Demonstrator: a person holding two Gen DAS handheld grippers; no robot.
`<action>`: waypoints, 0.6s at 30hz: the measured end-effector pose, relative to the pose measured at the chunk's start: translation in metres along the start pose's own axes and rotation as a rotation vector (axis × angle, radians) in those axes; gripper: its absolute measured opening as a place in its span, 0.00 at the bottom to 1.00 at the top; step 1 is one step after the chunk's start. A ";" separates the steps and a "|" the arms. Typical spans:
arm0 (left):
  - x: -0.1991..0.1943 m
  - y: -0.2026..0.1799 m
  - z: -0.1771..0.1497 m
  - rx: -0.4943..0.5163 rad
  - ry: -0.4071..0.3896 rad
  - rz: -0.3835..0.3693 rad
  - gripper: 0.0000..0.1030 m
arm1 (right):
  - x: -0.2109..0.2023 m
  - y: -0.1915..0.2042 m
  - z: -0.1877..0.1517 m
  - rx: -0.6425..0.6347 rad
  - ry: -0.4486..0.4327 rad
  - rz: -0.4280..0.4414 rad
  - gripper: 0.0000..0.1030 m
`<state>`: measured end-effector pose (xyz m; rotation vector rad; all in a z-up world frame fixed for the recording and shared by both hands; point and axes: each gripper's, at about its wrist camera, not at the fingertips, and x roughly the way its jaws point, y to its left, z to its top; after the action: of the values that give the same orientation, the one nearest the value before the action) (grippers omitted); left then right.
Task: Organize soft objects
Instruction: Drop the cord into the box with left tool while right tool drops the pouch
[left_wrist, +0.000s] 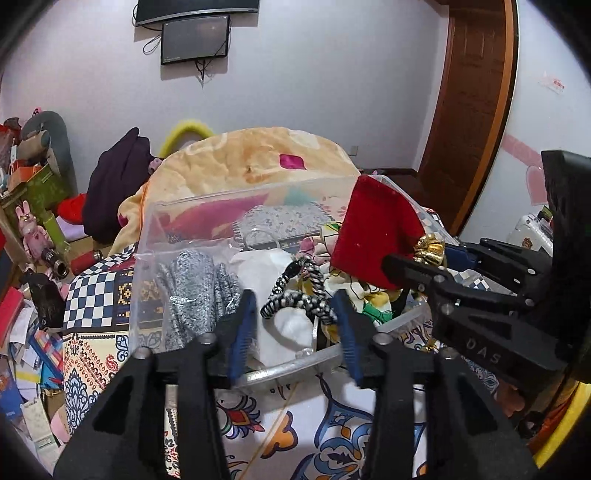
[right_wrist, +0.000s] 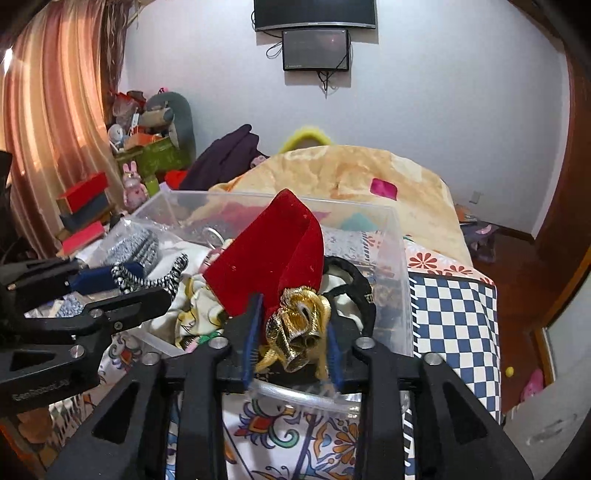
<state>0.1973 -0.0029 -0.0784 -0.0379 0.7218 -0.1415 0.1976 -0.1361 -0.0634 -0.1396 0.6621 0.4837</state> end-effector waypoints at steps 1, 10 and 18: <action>-0.001 0.000 0.000 0.000 -0.001 -0.002 0.46 | -0.001 -0.001 0.002 -0.003 -0.001 -0.001 0.36; -0.027 -0.004 0.000 0.017 -0.066 0.013 0.55 | -0.026 -0.010 0.008 0.016 -0.059 0.022 0.60; -0.078 -0.006 0.008 0.016 -0.208 0.050 0.57 | -0.071 -0.007 0.018 0.013 -0.172 0.049 0.60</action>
<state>0.1440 0.0017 -0.0210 -0.0193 0.5135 -0.0942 0.1628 -0.1650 -0.0059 -0.0688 0.5008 0.5324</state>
